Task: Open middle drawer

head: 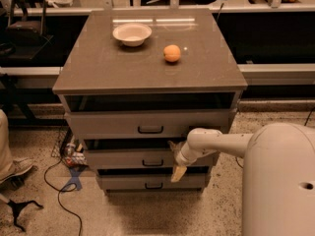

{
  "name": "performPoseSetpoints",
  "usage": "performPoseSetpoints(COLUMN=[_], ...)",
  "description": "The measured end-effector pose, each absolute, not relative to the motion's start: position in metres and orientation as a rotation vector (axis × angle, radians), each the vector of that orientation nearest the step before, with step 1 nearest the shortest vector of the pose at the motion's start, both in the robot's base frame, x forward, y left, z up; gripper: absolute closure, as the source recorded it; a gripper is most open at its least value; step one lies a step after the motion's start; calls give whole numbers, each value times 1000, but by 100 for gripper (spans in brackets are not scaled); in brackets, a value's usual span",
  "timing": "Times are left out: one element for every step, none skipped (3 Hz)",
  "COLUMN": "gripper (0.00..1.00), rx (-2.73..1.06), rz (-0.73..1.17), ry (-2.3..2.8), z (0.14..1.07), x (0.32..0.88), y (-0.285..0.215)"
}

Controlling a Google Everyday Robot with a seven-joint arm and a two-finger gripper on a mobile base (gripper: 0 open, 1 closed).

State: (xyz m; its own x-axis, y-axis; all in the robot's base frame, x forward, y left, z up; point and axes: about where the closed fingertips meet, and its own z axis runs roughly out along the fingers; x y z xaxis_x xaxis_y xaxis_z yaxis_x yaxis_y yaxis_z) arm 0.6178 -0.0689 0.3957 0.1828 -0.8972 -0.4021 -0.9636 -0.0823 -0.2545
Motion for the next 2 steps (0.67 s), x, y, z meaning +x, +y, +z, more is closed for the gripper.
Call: performPoseSetpoints(gripper=[38,69], rx=[-1988,-1988], rz=[194,194], ry=[1766,1766], z=[395,399], x=[619,619], y=[-76,-76])
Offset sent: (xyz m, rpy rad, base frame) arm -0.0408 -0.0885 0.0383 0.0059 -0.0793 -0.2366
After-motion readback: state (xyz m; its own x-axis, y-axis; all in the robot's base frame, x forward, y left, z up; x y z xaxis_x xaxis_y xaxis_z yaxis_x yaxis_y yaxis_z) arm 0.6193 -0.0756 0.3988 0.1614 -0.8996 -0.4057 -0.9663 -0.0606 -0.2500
